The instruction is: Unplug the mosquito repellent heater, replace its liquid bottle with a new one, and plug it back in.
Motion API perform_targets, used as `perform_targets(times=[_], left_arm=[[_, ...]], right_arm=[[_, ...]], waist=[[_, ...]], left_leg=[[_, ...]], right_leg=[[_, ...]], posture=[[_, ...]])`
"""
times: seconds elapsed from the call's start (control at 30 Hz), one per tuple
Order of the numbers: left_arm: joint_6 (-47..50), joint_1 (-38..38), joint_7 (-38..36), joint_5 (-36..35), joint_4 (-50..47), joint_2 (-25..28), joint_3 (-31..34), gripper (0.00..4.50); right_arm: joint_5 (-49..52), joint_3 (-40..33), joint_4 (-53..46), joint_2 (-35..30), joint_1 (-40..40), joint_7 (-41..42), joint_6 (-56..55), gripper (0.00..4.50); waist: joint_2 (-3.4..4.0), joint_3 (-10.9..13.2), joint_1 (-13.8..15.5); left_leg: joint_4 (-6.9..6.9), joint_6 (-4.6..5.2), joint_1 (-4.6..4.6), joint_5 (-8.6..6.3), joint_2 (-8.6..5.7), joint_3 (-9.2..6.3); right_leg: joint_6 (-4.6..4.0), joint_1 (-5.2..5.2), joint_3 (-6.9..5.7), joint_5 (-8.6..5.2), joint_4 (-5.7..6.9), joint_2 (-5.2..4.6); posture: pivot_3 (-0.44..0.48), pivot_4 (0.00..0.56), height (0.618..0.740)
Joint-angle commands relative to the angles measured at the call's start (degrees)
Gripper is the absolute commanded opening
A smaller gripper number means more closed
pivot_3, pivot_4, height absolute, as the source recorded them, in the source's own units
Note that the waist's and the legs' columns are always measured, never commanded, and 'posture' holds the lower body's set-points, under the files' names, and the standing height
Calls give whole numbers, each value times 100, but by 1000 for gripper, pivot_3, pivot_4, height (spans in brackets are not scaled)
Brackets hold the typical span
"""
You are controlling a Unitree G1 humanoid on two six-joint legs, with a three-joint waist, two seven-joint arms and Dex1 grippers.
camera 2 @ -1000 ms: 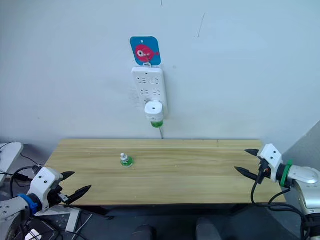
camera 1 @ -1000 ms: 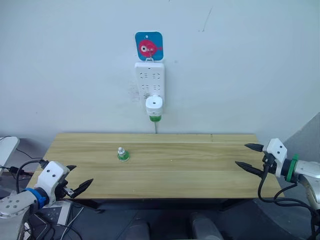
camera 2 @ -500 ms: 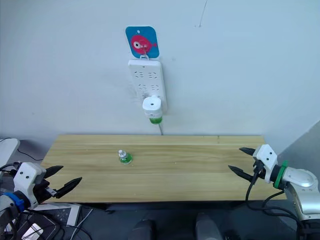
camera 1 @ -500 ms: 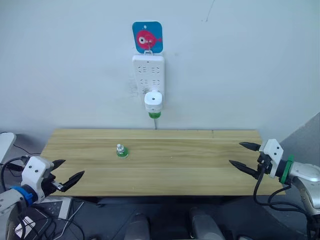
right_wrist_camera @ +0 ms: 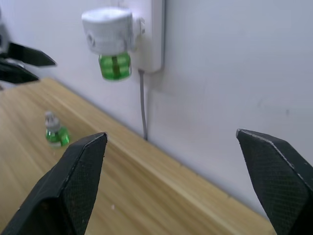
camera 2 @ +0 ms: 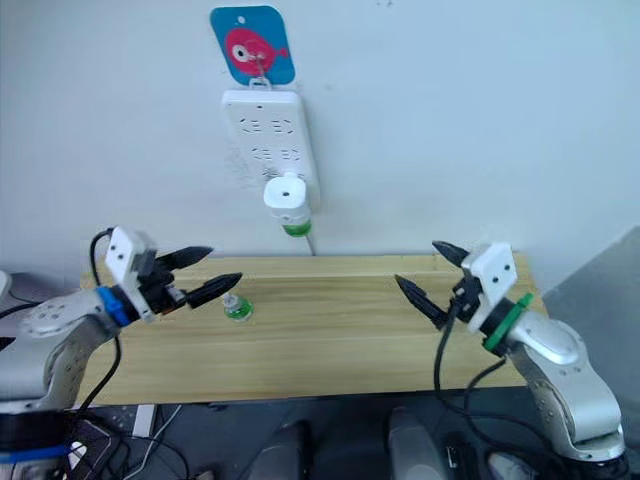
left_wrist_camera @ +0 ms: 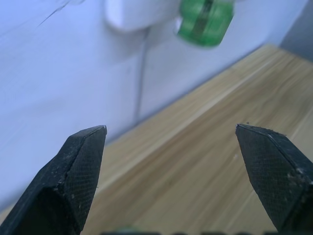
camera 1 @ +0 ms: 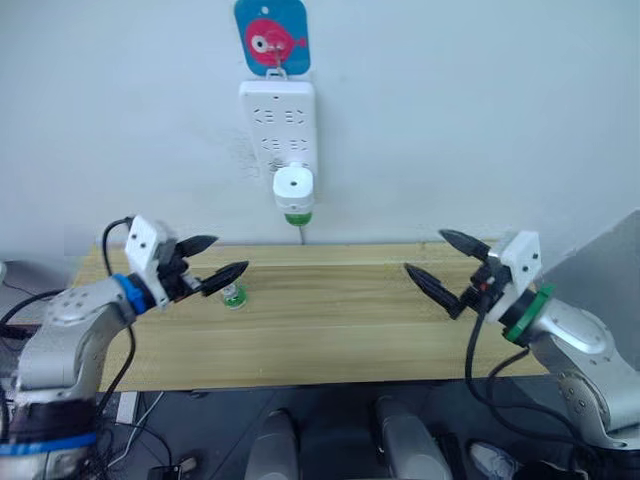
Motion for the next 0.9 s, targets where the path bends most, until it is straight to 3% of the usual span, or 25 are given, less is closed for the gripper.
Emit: perform_targets(times=[0.03,0.37,0.53,0.9], left_arm=[[10,-491,-47,-34,293,-68,-64,4500],[-434,-1777,-408,168,1653,-368,-248,4500],[-525,-2046,-545,230,1954,-355,-248,3279],[-1086,-2838,-879,574,2915,-530,-477,3279]], right_arm=[[209,104,-410,102,-332,-310,357,4422],[336,276,-718,108,-685,-434,765,4422],[467,315,-797,116,-809,-377,834,4500],[551,666,-692,23,-1763,-352,1315,4500]], waist=[[-3,3,-43],[-9,25,-133],[-8,46,-159],[-22,107,-175]], left_leg=[[-1,0,-2,0,1,-3],[-2,1,-8,0,0,-4],[-2,1,-8,0,0,-4],[0,2,-22,0,0,-8]], right_leg=[[0,-3,0,0,0,3],[2,-5,-2,-2,-3,2],[6,-5,-2,-4,-2,2],[-2,-17,-6,1,0,2]], posture=[[-191,289,740],[-232,292,740],[-232,292,740],[-228,297,740]])
